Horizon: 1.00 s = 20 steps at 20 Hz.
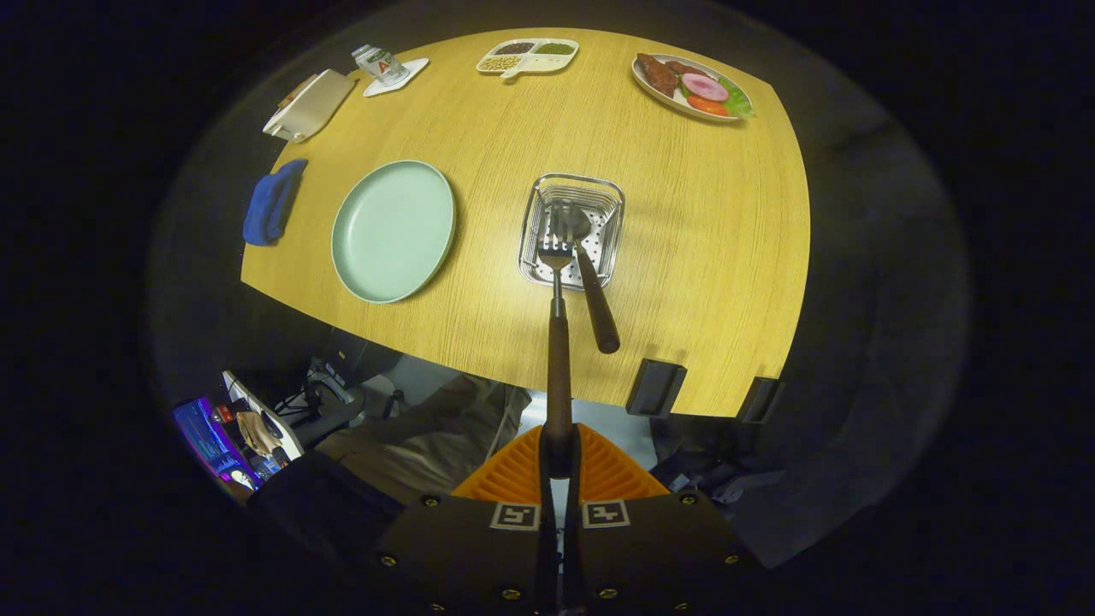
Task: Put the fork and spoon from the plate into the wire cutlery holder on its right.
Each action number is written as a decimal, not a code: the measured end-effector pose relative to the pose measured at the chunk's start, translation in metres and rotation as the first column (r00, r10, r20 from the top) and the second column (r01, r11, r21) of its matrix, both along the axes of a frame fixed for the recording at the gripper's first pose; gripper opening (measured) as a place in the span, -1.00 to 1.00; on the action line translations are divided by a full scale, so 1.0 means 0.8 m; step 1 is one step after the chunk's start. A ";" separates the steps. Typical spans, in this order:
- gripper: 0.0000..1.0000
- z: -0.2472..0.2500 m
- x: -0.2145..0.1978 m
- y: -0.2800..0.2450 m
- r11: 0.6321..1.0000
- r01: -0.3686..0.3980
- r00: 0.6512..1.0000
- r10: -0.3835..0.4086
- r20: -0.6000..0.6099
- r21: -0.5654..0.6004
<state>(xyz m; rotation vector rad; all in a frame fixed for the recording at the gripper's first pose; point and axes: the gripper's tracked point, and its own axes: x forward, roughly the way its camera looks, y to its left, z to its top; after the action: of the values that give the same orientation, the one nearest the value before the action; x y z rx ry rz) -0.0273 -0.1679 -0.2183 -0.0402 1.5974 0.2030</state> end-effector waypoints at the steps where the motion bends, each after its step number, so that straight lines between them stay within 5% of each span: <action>1: -0.92 -0.002 0.001 0.002 1.000 0.000 1.000 0.000 -0.011 0.002; 20: -0.81 -0.025 0.048 0.003 0.999 -0.005 0.990 0.000 -0.140 -0.038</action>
<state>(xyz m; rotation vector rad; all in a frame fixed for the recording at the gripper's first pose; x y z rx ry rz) 0.0107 -0.1653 -0.2380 -0.0582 1.7417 0.1804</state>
